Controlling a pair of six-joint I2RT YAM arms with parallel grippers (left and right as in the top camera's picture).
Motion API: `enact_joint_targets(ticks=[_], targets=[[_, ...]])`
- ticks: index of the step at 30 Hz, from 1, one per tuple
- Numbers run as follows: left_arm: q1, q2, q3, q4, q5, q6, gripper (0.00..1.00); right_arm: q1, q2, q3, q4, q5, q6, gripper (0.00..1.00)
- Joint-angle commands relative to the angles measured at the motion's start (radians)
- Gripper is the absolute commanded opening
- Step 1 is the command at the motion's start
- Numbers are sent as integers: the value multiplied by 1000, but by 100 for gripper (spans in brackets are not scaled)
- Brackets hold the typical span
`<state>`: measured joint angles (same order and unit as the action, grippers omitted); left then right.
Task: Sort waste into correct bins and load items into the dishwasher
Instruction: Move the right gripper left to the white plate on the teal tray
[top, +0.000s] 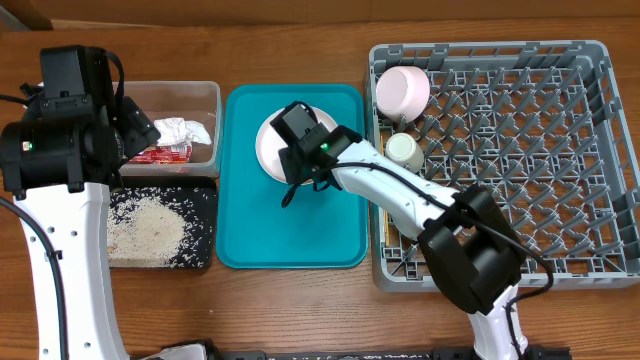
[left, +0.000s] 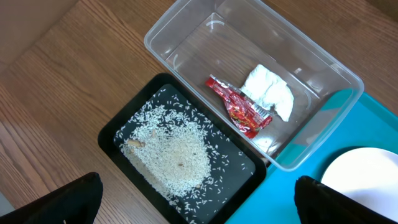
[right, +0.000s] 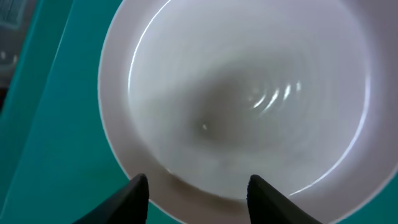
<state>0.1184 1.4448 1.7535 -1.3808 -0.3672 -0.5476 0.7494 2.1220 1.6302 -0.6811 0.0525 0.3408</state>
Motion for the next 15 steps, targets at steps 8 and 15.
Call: enact_joint_targets(ticks=[8,15], targets=[[-1,1,16,1,2,9,100,68,54,6,-12,-126,11,53],[-1,1,16,0,2,9,100,134,54,6,-14,-190,11,53]])
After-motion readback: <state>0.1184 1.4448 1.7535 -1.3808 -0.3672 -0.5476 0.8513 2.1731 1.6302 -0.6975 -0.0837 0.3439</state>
